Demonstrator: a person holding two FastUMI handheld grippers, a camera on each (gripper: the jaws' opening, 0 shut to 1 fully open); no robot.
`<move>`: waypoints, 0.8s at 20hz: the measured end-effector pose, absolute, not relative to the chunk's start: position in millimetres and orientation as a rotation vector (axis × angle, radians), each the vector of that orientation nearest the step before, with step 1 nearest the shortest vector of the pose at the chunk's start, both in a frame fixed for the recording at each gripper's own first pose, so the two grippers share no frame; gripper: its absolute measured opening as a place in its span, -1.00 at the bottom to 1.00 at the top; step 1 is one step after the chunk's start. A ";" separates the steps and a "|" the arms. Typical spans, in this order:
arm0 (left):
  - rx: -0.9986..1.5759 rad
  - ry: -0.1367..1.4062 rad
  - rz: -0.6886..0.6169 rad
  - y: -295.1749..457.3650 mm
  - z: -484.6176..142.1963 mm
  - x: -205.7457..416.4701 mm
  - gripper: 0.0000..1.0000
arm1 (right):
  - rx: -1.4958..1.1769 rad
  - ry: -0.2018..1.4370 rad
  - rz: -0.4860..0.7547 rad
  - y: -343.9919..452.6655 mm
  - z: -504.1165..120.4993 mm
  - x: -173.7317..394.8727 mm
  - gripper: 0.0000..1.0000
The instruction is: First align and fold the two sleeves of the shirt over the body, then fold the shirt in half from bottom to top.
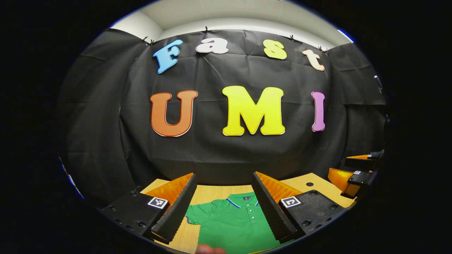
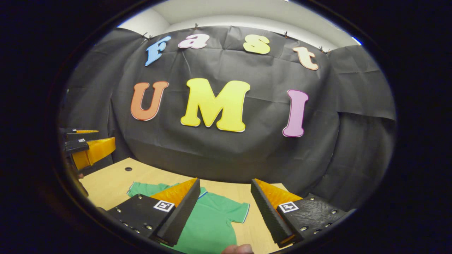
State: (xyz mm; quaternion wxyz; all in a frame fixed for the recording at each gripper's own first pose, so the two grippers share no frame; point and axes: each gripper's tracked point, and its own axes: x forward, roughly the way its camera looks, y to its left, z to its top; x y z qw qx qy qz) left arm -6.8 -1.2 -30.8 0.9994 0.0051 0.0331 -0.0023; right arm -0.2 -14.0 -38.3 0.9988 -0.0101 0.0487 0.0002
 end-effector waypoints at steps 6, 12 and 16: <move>0.019 0.099 0.025 0.6 -43.5 -8.0 1.00 | -0.025 0.191 0.018 -39.1 -74.0 21.7 0.83; 0.013 0.143 0.057 -0.3 -57.2 -13.3 1.00 | -0.001 0.295 0.048 -70.1 -127.4 76.0 0.83; 0.012 0.166 0.085 0.8 -65.1 -15.5 1.00 | 0.031 0.348 0.052 -87.6 -162.7 123.4 0.83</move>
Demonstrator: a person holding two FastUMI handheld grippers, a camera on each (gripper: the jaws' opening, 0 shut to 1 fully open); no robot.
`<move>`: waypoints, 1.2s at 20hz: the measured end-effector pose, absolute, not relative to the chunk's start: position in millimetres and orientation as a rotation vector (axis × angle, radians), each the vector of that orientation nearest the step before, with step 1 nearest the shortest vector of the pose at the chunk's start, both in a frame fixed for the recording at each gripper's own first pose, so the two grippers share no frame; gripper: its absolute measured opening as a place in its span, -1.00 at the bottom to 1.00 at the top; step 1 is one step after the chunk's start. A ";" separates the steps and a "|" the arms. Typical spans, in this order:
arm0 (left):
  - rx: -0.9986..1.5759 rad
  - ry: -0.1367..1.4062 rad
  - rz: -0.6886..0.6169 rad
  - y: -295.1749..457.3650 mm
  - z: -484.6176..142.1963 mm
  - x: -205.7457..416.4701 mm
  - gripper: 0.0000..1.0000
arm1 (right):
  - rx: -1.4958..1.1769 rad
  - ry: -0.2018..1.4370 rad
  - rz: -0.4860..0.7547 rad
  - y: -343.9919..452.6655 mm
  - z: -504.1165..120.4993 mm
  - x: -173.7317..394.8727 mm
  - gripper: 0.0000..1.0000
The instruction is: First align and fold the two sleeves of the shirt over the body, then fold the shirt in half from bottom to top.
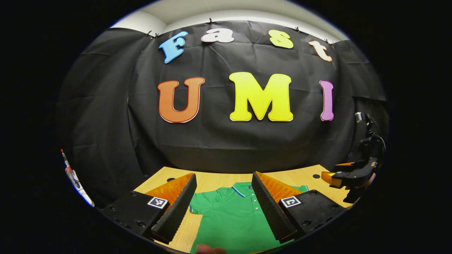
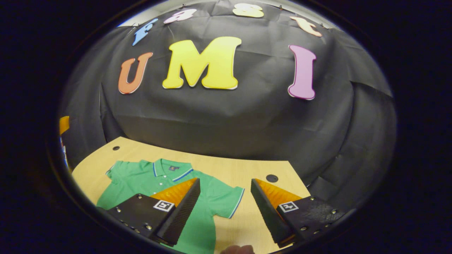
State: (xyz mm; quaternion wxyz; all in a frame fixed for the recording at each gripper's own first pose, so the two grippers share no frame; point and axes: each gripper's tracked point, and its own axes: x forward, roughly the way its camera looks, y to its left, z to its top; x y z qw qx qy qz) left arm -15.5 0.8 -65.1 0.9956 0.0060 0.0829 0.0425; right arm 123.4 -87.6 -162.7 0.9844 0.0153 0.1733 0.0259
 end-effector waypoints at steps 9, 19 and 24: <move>0.035 0.245 0.134 -4.4 -96.7 -17.6 1.00 | 0.007 0.538 0.063 -106.2 -288.9 209.6 0.83; 0.044 0.302 0.178 0.1 -120.4 -30.7 1.00 | 0.015 0.602 0.067 -104.7 -346.5 244.9 0.83; 0.039 0.314 0.186 1.4 -123.6 -32.2 1.00 | 0.089 0.616 0.090 -95.8 -354.0 243.3 0.83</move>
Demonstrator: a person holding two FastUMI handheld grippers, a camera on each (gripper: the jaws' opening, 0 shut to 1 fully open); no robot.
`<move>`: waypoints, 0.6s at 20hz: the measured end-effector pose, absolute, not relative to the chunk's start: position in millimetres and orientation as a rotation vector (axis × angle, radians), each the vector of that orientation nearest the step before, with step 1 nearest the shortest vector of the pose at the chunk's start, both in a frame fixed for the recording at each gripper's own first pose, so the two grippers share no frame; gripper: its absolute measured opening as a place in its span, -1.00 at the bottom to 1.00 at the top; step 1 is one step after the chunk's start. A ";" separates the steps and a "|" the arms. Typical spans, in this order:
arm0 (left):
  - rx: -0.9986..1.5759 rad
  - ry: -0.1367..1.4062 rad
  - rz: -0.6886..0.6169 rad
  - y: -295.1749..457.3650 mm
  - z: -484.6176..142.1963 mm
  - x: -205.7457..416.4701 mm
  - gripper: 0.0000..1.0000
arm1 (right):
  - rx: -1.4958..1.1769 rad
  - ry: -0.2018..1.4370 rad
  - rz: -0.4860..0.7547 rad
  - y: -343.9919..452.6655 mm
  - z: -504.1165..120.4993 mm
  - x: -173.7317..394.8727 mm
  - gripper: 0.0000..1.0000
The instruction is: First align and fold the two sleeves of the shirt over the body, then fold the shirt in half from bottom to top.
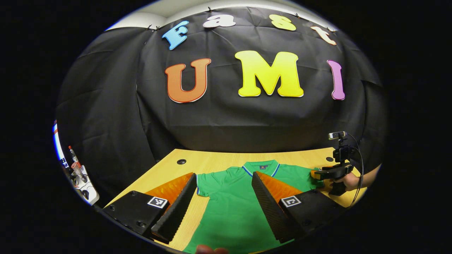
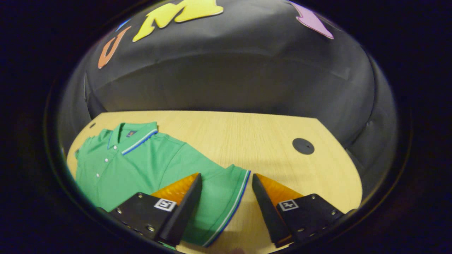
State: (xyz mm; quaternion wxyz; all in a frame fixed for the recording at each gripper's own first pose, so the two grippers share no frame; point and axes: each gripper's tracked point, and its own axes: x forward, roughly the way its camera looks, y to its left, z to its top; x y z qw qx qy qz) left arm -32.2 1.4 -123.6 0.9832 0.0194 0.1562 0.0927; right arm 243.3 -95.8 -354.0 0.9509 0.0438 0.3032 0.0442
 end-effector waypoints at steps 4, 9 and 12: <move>0.041 0.310 0.173 0.5 -123.6 -30.6 1.00 | -0.010 0.627 0.129 -85.7 -352.5 239.1 -0.27; 0.051 0.302 0.180 12.1 -120.2 -32.8 1.00 | -0.103 0.642 0.087 -77.0 -351.8 244.2 -0.80; 0.049 0.296 0.194 24.7 -119.4 -33.6 1.00 | -0.097 0.622 0.076 -72.3 -332.2 241.8 -0.99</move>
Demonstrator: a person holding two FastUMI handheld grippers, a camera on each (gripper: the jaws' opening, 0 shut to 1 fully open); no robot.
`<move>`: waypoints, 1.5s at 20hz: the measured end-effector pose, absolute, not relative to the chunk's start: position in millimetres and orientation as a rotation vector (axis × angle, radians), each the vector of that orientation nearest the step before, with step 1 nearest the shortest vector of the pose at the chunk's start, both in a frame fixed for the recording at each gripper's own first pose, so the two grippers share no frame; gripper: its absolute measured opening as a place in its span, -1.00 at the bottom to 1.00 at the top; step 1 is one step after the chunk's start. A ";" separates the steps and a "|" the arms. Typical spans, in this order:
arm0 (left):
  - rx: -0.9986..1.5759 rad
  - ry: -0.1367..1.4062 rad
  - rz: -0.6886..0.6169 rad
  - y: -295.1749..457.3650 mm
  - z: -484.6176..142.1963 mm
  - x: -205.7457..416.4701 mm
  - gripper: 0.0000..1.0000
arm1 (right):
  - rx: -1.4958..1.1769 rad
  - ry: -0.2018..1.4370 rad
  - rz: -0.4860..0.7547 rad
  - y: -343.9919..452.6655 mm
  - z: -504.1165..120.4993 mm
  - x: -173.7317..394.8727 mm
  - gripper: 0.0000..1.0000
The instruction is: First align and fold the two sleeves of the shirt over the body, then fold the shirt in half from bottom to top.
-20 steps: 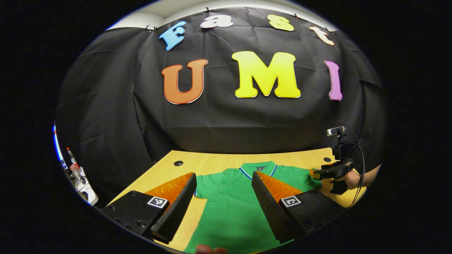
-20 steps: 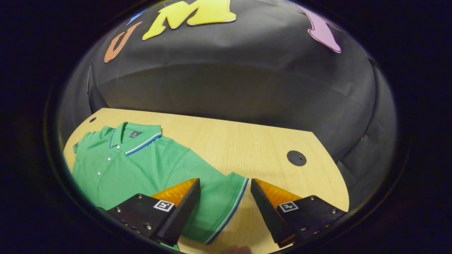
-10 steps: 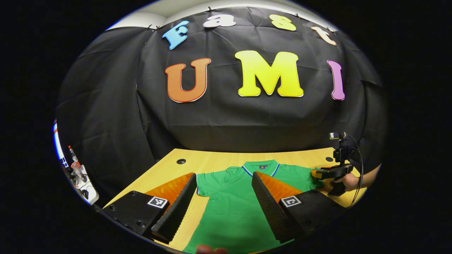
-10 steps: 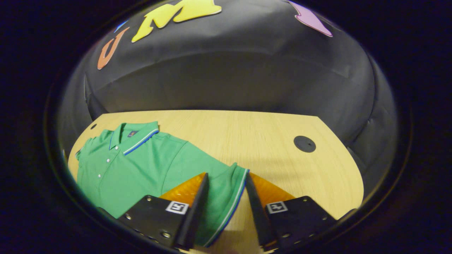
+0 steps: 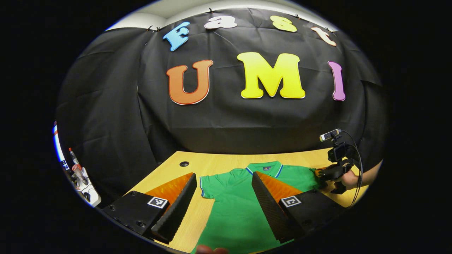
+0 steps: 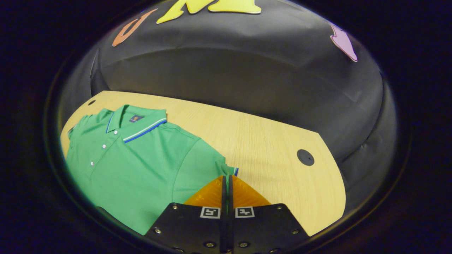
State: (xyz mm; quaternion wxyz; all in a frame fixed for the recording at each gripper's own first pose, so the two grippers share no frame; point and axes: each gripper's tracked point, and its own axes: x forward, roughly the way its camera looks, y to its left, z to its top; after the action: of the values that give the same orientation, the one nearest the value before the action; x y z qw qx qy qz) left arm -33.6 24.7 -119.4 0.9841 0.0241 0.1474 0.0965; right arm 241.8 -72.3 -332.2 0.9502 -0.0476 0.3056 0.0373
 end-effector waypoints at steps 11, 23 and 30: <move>-0.039 0.247 0.263 85.4 -116.0 -45.5 1.00 | -0.146 0.495 0.043 -15.5 -226.5 214.8 -0.99; -0.079 0.242 0.270 145.5 -124.0 -49.2 1.00 | -0.017 0.541 0.265 133.0 -204.6 151.0 -0.91; -0.139 0.275 0.146 136.4 -146.9 -24.7 1.00 | -0.056 0.446 0.245 118.2 -155.6 122.8 0.47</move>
State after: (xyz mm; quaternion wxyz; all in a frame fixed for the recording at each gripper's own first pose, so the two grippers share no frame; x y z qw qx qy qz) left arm -24.7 136.4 -146.9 0.9856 -0.0690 0.1367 0.0724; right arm 122.8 118.2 -155.6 0.9674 -0.0276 0.2207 0.1213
